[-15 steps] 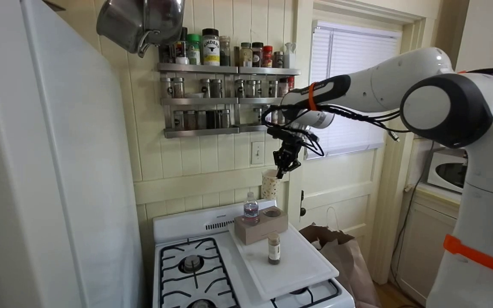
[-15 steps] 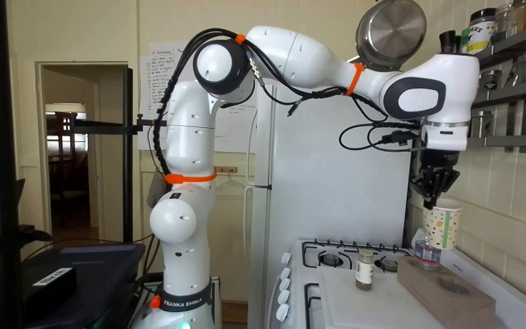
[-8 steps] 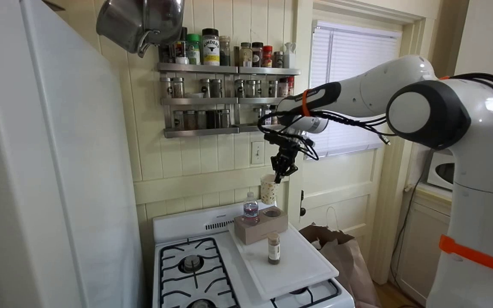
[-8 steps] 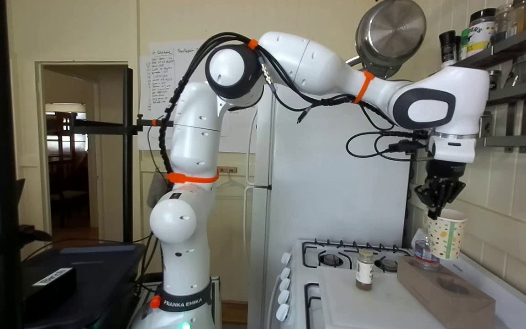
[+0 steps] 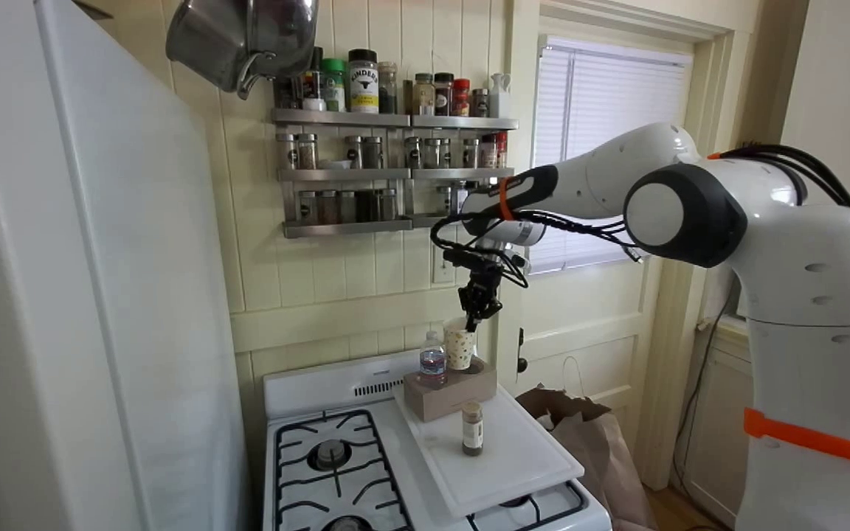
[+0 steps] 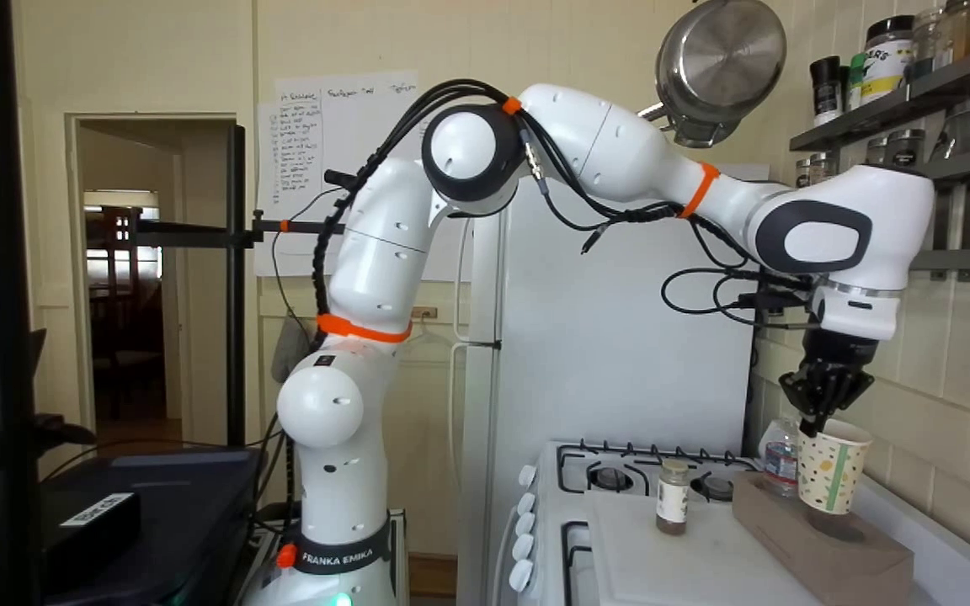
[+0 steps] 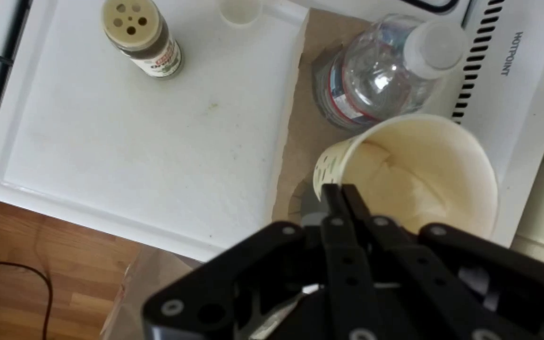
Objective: Put the coffee cup in the cupholder.
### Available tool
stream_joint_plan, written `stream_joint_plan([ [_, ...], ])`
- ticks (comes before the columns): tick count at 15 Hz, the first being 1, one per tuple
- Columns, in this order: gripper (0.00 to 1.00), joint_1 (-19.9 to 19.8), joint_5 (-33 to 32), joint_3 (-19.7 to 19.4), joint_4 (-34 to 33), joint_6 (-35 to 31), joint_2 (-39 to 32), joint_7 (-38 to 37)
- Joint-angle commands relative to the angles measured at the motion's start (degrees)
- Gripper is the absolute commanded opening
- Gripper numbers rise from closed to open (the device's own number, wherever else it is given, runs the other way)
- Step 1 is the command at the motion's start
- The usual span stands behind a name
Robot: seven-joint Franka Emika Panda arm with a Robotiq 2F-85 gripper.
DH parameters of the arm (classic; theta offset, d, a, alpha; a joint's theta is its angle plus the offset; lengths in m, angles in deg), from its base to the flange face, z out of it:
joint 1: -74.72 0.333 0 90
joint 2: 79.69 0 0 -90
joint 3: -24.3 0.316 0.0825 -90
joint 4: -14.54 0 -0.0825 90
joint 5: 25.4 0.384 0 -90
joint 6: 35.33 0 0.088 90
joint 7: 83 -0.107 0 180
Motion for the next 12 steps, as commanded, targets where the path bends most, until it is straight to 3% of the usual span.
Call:
stream_joint_plan([
  [1,0.01,0.2,-0.3,-0.5,-2.2,3.4,-2.2,-3.0],
  [12,0.01,0.2,-0.9,-1.7,-2.3,2.7,-2.9,-10.4],
])
